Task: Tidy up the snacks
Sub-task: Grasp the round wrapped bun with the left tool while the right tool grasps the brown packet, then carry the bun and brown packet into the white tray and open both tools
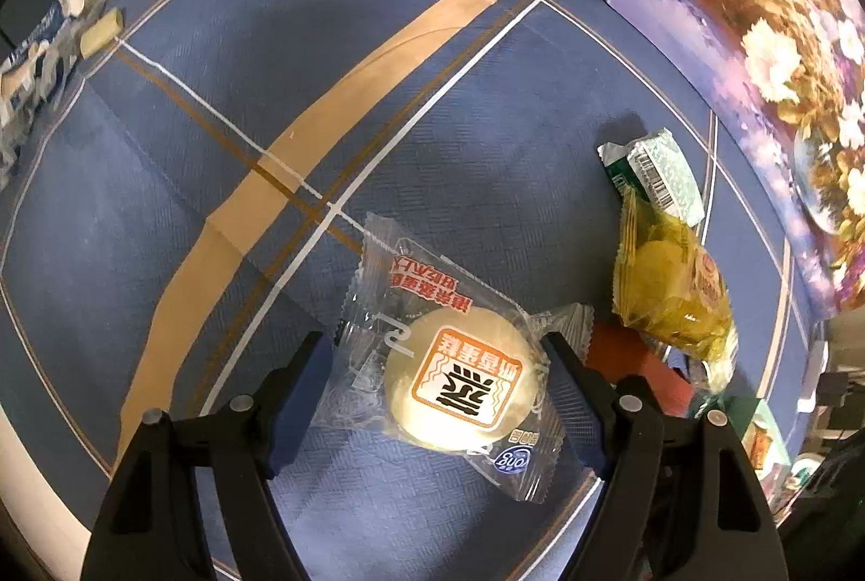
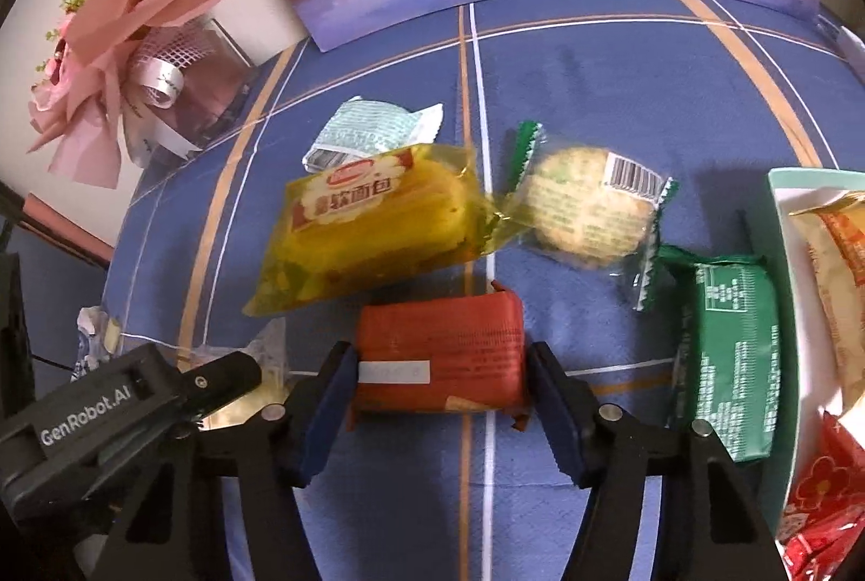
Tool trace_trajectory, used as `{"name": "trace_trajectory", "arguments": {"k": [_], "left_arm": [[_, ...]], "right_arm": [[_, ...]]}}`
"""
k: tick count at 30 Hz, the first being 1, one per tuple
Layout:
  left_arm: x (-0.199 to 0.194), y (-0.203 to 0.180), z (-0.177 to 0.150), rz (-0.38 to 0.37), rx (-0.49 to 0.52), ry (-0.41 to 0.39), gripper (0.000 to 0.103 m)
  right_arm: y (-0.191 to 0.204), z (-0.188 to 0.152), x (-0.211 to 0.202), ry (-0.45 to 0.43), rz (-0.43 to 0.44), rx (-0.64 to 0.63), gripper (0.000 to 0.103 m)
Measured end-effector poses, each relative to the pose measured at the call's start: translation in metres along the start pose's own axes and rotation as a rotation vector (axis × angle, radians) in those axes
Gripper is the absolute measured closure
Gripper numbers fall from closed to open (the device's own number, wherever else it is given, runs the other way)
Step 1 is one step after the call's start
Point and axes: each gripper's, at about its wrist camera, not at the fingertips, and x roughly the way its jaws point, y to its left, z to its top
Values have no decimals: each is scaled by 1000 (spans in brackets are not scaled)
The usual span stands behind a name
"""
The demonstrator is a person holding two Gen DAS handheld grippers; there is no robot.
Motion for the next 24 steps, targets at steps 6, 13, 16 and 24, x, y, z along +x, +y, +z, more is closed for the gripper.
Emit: {"name": "trace_trajectory", "arguments": {"k": [6,13,16,24], "left_arm": [[1,-12,-5,45,39,-20,21],[6,-20,-13,78,42,-19,19],[8,-20,-14,73,31,-17,19],[8,-29,-18,75,48,-11,20]], "right_arm": [[7,-4,-1,-4,-59,-75,36],[21,-9,2,-19,-128,-171,32],[26,-12,7,-21,-153,-211,29],[40,-17,15,-38,-210,-276,28]]}}
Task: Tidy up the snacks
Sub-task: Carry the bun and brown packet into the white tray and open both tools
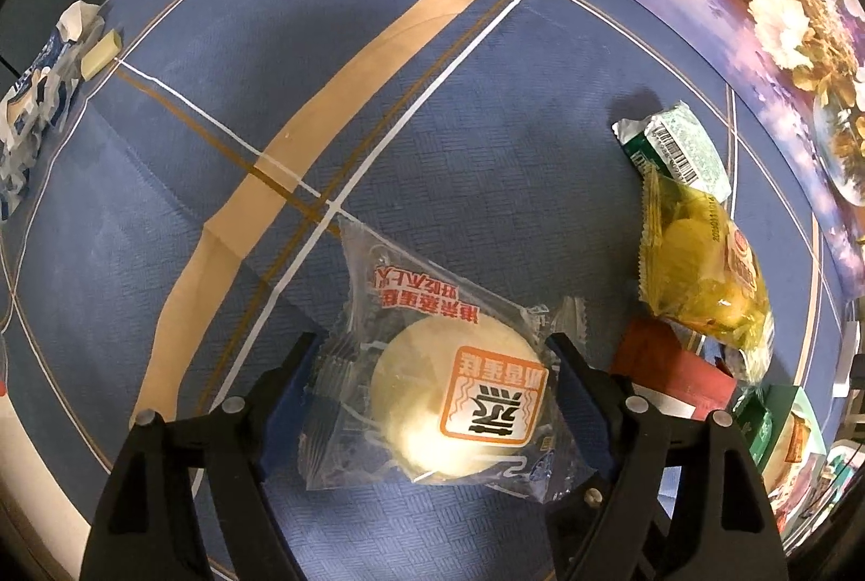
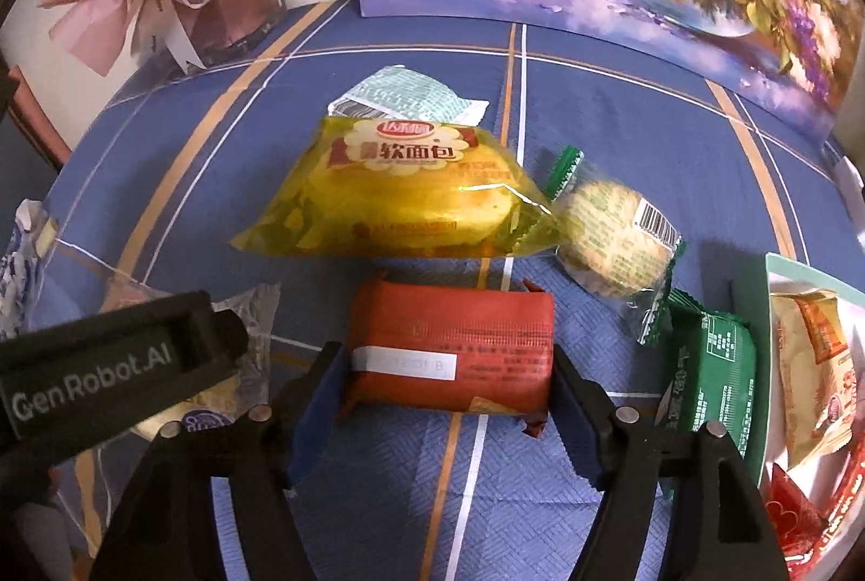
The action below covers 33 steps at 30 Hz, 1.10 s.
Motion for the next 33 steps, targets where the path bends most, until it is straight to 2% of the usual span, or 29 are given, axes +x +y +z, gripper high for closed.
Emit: {"name": "trace_trajectory", "arguments": {"k": [8,13,20,33], "left_arm": [[-2,0,2,-4,-4,2,23],[-6,7,4,-14,-14,4,28],[-14,10,1,-20,-26,6,31],[-41,-3,-17,-59,-12,-14,32]], "right_arm": [[-3,-2,-2,2,-2,14,32],[-8,-2,-5,6,11,19,36],[-14,-4,-13,5,19,19,37],[-45,-10,-47,-12,48,94,37]]}}
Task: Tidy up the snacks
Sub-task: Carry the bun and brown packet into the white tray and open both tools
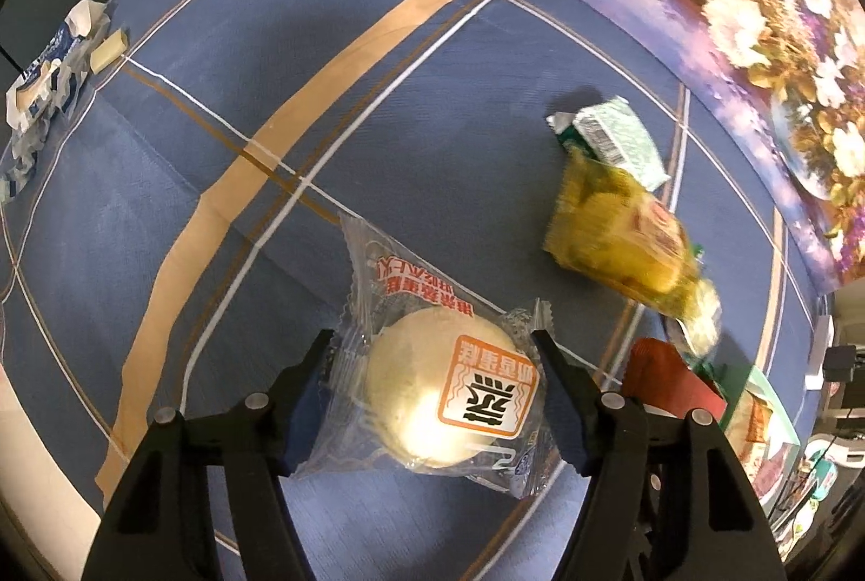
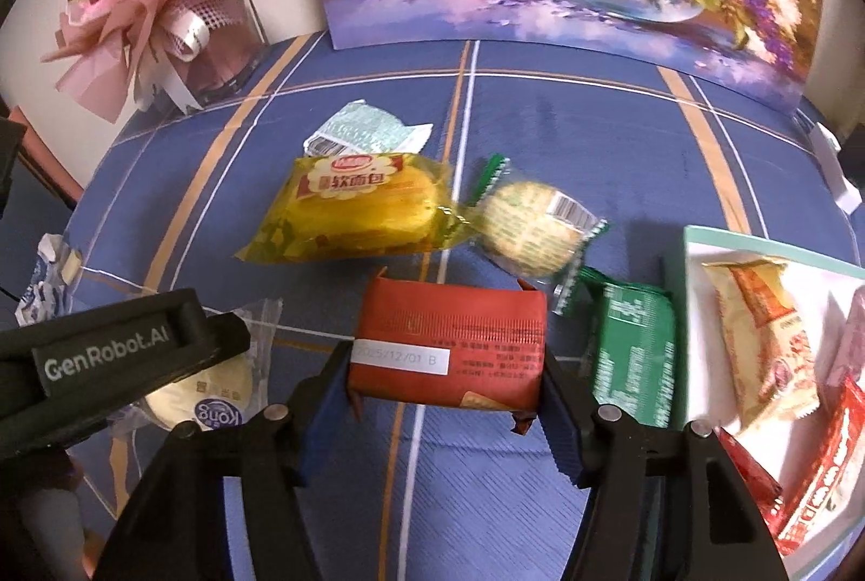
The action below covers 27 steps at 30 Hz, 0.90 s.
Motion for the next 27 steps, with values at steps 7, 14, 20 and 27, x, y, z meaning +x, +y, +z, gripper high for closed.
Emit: {"name": "trace_trajectory", "arguments": {"k": [7,14,20,27], "left_arm": [[-19,-13,-12,-13,28,-29,32],[-38,-38,-24,-34,59,-71,32],[-53,-70,-35,-66,118,-101,32],[-68,-116,-63,-105,226,-117,32]], "right_arm": [[-20,-4,-29,-21,2,36,37],[-43,0,-60,-59,-2,86,37],[-75,-2,-80,-73,-21,153,37],[-125,-7,-101,-92,-69,244,37]]}}
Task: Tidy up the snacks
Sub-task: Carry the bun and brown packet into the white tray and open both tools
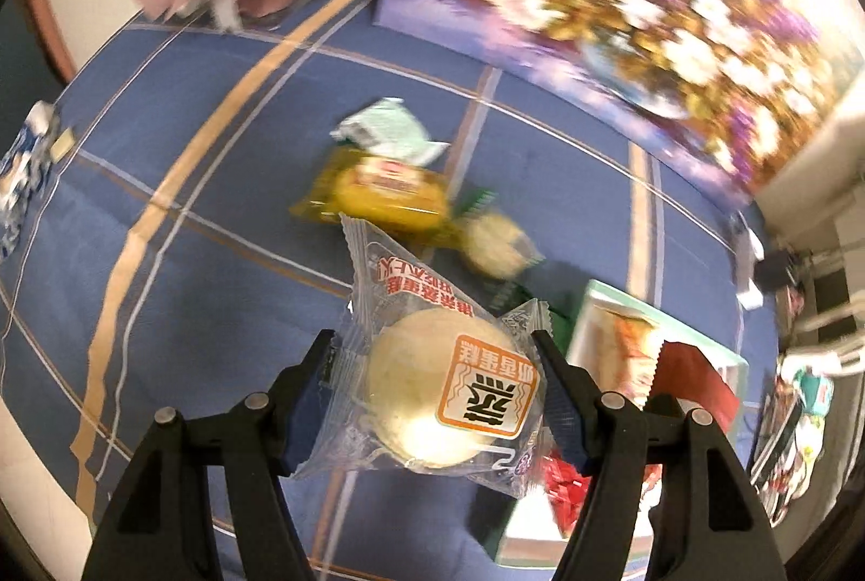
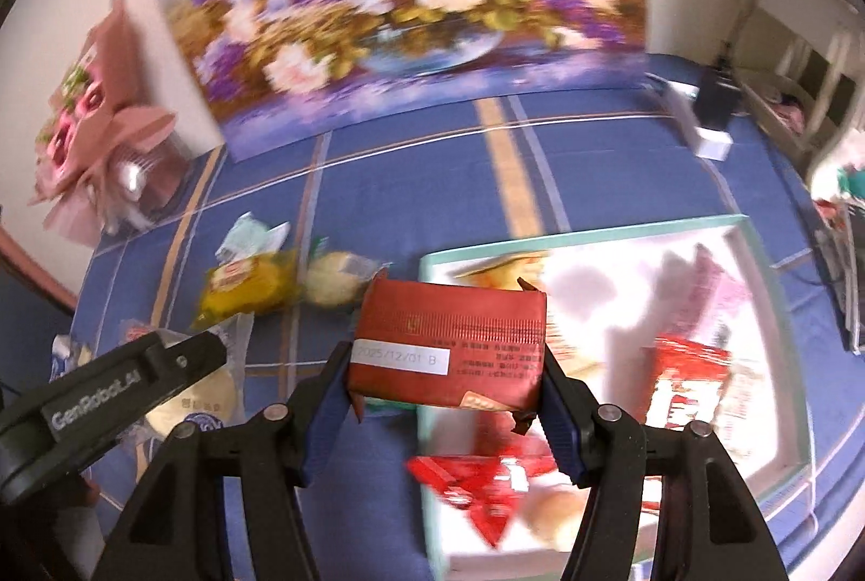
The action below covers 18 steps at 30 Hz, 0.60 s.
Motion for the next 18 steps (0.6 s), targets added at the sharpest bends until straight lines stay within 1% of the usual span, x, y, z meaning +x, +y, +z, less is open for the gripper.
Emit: {"name": "trace_trajectory", "arguments": {"k": [2,7,12,18], "left_arm": [[-1,-16,-5,-9,38,-1,32],[5,-55,-21,-37,123,23,32],[11,-89,-37,-57,196,49,32],[19,-122,-58,-59,276,75,32]], "right_arm": [[-18,3,-4,1,-7,39,37],[-66,9,-11,1,-57,122,37],[-113,11,-15,22,-97,225,37],[-149,7,-14,68,-159,332,37]]}}
